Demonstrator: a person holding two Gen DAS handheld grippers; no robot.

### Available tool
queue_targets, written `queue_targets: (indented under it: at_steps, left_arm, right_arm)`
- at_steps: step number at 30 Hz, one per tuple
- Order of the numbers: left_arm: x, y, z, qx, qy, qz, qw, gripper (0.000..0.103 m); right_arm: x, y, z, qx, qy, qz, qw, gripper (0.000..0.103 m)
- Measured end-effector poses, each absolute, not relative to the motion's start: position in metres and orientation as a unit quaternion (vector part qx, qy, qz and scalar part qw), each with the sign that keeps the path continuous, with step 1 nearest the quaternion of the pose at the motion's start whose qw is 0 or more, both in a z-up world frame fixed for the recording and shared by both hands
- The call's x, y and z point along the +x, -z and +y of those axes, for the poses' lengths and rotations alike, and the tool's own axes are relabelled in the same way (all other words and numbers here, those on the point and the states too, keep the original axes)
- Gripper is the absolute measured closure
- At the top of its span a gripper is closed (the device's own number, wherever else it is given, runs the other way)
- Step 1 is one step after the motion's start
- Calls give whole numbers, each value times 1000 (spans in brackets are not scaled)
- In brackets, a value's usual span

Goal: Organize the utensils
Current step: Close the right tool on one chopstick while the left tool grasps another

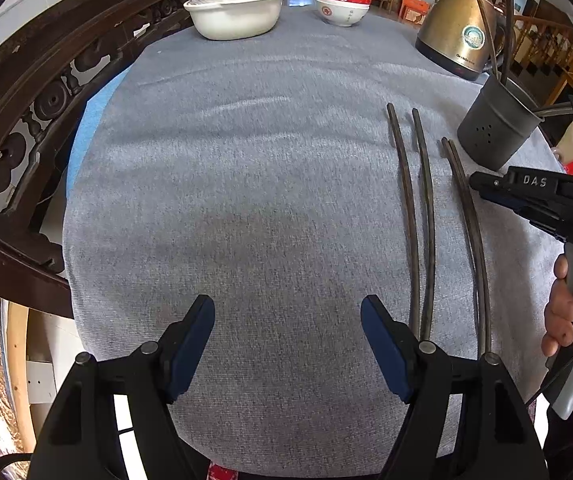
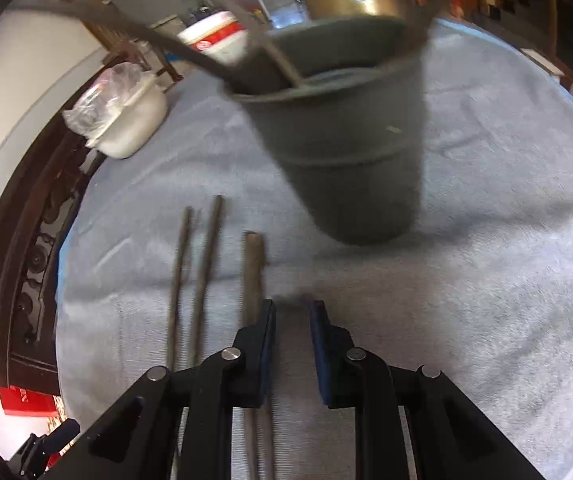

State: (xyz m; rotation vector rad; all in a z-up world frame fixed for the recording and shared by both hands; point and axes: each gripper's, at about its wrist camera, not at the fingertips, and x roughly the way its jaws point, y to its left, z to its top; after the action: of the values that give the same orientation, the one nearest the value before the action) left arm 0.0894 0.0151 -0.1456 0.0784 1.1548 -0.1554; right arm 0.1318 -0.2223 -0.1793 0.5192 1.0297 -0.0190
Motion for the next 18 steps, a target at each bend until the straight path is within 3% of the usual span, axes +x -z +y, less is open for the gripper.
queue_targets:
  at_steps: [18]
  left_arm:
    - [89,151,17,29,78,554,829,27]
  right_arm:
    - [143,178,-198,181,-4,504,845,85]
